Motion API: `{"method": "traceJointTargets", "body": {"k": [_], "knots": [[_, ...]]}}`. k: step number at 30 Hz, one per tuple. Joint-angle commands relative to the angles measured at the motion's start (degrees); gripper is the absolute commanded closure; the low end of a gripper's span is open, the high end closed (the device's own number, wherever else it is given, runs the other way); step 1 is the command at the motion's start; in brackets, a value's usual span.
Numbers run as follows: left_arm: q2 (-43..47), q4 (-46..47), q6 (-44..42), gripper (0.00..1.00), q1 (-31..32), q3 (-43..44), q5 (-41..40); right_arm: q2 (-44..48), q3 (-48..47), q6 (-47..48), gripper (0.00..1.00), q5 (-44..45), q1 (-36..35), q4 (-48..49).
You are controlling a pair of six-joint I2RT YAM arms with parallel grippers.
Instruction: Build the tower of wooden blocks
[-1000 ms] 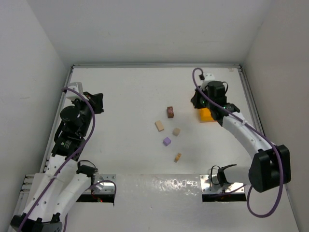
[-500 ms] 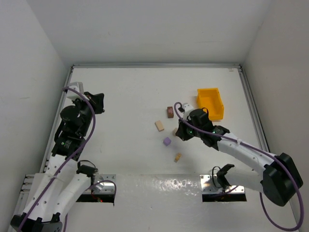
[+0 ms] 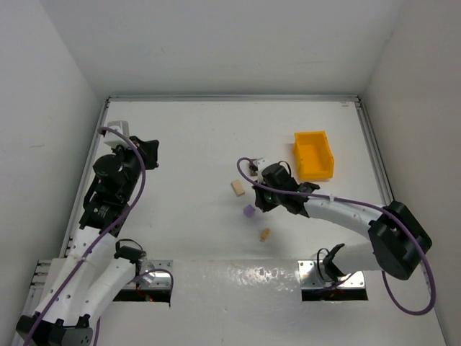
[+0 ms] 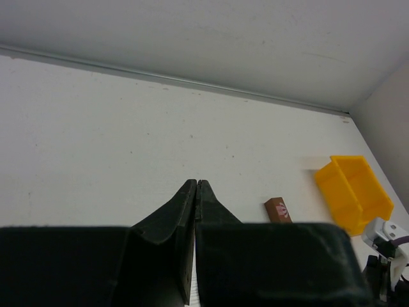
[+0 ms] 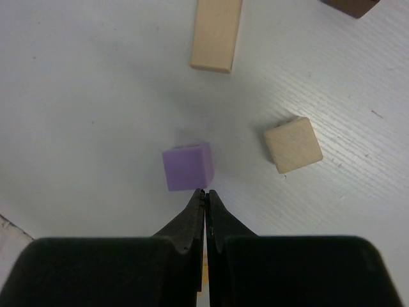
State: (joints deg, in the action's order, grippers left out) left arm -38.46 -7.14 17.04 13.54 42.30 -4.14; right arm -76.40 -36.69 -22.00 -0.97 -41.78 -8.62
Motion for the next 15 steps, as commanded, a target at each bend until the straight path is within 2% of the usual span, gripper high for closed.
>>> {"method": "traceJointTargets", "body": {"k": [1,4,11,15], "knots": [[0.49,1.42,0.54,0.99,0.52,1.03,1.15,-1.9,-4.0,1.69,1.0,2.73,-0.23,1.24],[-0.12,0.99,0.1,0.98,0.52,1.46,1.15,-4.28,-6.98,3.27,1.0,3.69,-0.23,2.64],[-0.48,0.11,-1.39,0.95,0.43,1.9,-2.88,-17.71,-17.62,5.91,1.0,3.0,0.03,1.85],[-0.74,0.02,-1.74,0.92,0.43,1.82,-3.77,-22.99,-22.8,5.92,0.8,1.33,1.34,2.12]]}}
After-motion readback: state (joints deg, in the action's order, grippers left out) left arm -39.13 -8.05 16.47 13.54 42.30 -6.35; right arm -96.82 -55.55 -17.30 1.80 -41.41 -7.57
